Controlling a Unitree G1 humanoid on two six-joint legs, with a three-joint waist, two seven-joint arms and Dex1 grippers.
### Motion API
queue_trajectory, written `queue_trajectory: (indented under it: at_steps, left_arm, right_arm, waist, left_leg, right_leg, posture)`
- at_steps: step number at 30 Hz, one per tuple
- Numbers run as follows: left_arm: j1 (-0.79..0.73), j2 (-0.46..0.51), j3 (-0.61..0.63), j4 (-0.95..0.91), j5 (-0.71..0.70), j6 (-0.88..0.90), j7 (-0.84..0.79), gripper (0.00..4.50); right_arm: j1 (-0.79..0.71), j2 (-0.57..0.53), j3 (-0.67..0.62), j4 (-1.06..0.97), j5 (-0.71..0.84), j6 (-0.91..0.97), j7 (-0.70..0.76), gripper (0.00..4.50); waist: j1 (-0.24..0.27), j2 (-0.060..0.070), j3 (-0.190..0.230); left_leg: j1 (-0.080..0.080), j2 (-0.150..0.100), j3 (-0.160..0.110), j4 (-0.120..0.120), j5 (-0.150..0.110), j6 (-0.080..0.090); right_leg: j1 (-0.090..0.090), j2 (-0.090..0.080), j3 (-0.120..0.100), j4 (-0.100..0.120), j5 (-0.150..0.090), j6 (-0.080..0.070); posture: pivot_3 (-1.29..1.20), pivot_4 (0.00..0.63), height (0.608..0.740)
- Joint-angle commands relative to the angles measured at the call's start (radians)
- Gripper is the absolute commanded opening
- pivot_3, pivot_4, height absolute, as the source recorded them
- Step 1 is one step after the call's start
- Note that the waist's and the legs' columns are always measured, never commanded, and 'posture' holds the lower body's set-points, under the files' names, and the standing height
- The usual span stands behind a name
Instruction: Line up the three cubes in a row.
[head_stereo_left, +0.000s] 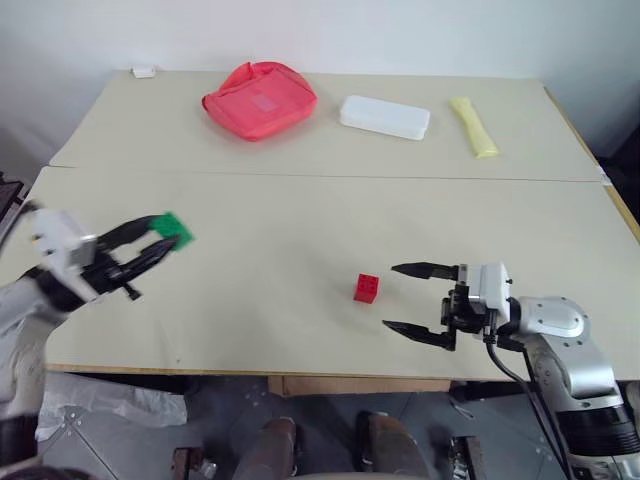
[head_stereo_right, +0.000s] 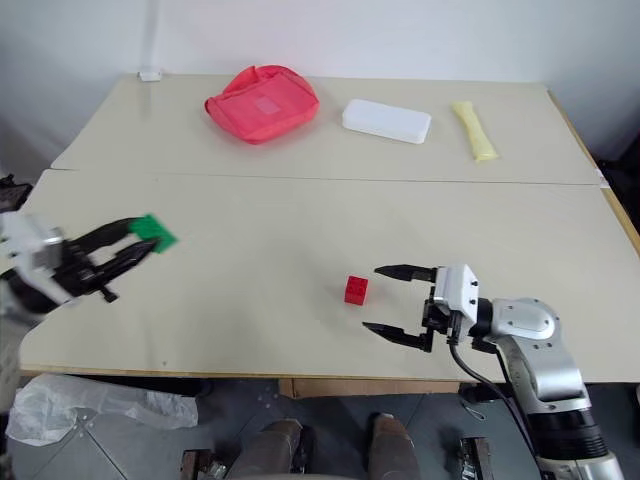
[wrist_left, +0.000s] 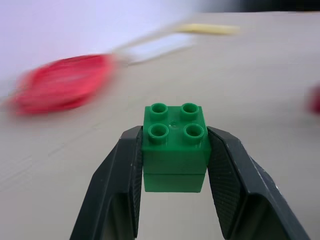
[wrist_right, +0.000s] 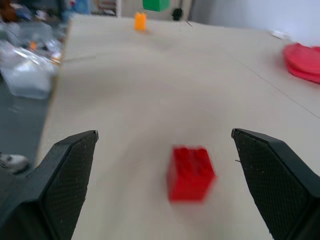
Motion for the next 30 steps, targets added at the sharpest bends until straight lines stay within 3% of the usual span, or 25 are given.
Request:
queue_trajectory:
  at_steps: [1,4,10,17,25,30]
  left_arm:
    - [-0.16,-0.015,-0.195,0.177,0.118,-0.098,-0.237,1.46]
    - [-0.325,-0.105,-0.317,0.404,0.212,-0.205,-0.357,1.46]
    - [-0.558,-0.302,-0.373,0.791,0.303,-0.376,-0.421,1.46]
    - [-0.647,-0.381,-0.386,0.958,0.357,-0.503,-0.513,1.46]
    - [-0.653,-0.397,-0.381,1.01,0.382,-0.542,-0.507,1.46]
    - [-0.636,-0.369,-0.352,1.001,0.369,-0.527,-0.486,3.04]
  right_arm:
    - [0.036,-0.014,-0.054,-0.022,-0.001,-0.034,-0.025,4.5]
    - [0.086,-0.006,-0.082,-0.061,-0.017,-0.046,-0.077,4.5]
    - [0.276,0.003,-0.17,-0.233,-0.016,-0.021,-0.201,4.5]
    - [0.393,-0.004,-0.188,-0.346,0.011,0.035,-0.252,4.5]
    - [0.353,-0.003,-0.157,-0.345,0.005,0.046,-0.273,4.5]
    - [0.3,-0.01,-0.103,-0.355,0.043,0.1,-0.252,4.5]
  waist:
    - [-0.003,0.0,0.0]
    - [-0.011,0.0,0.0]
    - [0.004,-0.003,0.002]
    - [0.008,-0.005,0.002]
    - [0.008,-0.005,0.002]
    - [0.008,-0.005,0.002]
  left_leg:
    - [-0.001,0.0,0.0,0.0,0.001,-0.001]
    - [-0.001,0.001,0.004,0.0,0.001,-0.001]
    - [-0.002,0.0,0.006,0.003,0.002,0.002]
    - [-0.002,-0.002,0.007,0.003,0.003,0.003]
    - [-0.002,-0.002,0.007,0.003,0.003,0.003]
    - [-0.002,-0.002,0.006,0.004,0.003,0.003]
  right_leg:
    - [-0.001,0.001,-0.003,0.001,0.0,0.0]
    - [-0.003,0.005,-0.007,0.002,0.0,0.0]
    - [-0.003,0.006,-0.006,0.005,0.0,0.002]
    - [-0.003,0.005,-0.006,0.006,0.001,0.002]
    - [-0.003,0.004,-0.005,0.007,0.001,0.003]
    - [-0.003,0.004,-0.005,0.007,0.001,0.003]
  posture:
    - [0.0,0.15,0.74]
    - [0.0,0.15,0.74]
    - [0.0,0.15,0.74]
    - [0.0,0.15,0.74]
    - [0.0,0.15,0.74]
    - [0.0,0.15,0.74]
